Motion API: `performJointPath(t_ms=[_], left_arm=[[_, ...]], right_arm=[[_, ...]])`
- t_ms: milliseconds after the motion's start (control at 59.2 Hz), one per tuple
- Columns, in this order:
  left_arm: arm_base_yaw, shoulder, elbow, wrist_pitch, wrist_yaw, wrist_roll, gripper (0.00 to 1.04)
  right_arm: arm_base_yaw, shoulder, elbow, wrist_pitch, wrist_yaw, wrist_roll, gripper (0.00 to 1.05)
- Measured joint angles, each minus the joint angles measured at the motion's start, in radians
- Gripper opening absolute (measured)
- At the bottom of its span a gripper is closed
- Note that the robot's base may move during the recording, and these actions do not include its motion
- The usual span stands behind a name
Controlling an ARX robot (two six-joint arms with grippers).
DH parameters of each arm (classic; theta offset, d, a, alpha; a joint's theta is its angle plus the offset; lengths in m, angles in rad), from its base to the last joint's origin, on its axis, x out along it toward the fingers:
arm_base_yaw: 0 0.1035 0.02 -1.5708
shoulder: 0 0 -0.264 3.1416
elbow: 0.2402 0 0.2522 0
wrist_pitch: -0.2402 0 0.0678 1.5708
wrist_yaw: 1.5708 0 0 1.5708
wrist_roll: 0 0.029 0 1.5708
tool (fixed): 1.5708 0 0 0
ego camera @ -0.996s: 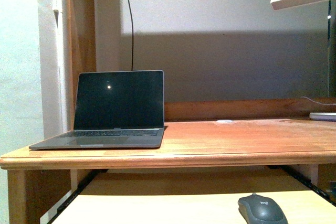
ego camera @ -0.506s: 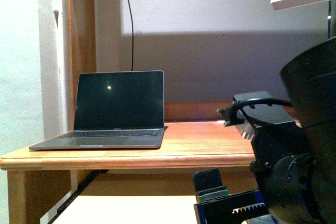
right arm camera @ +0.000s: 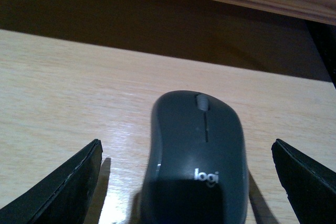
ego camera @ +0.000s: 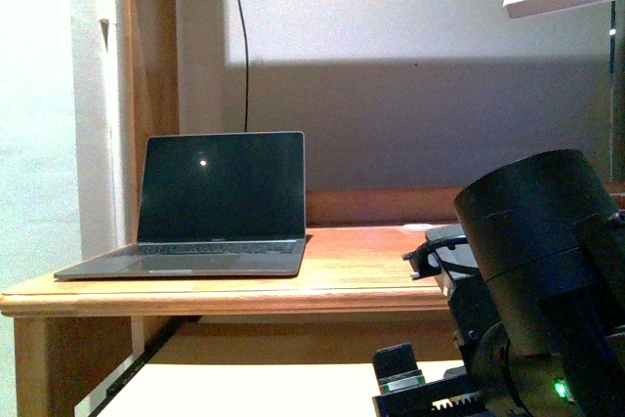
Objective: Place mouse
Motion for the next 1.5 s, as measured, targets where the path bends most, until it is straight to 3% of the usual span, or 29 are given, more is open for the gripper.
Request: performJointPath(t_ms=[338, 642, 1013, 1283, 1502], left_arm=[[0.0, 0.0, 0.0, 0.0, 0.0, 0.0, 0.97], [0.0, 0.0, 0.0, 0.0, 0.0, 0.0, 0.97], [0.0, 0.0, 0.0, 0.0, 0.0, 0.0, 0.97], [0.0, 0.0, 0.0, 0.0, 0.0, 0.0, 0.97], [0.0, 0.0, 0.0, 0.0, 0.0, 0.0, 0.97]], right_arm=[[-0.036, 0.041, 0.012, -0.042, -0.029, 0.041, 0.96], [-0.039, 0.045, 0.013, -0.03, -0.079, 0.069, 0.56], [-0.047, -0.037, 0.015, -0.029, -0.104, 0.079, 0.55], [-0.046, -0.177, 0.048, -0.067, -0.069, 0.074, 0.55], [0.047, 0.027, 0.367, -0.155, 0.018, 0.024, 0.55]])
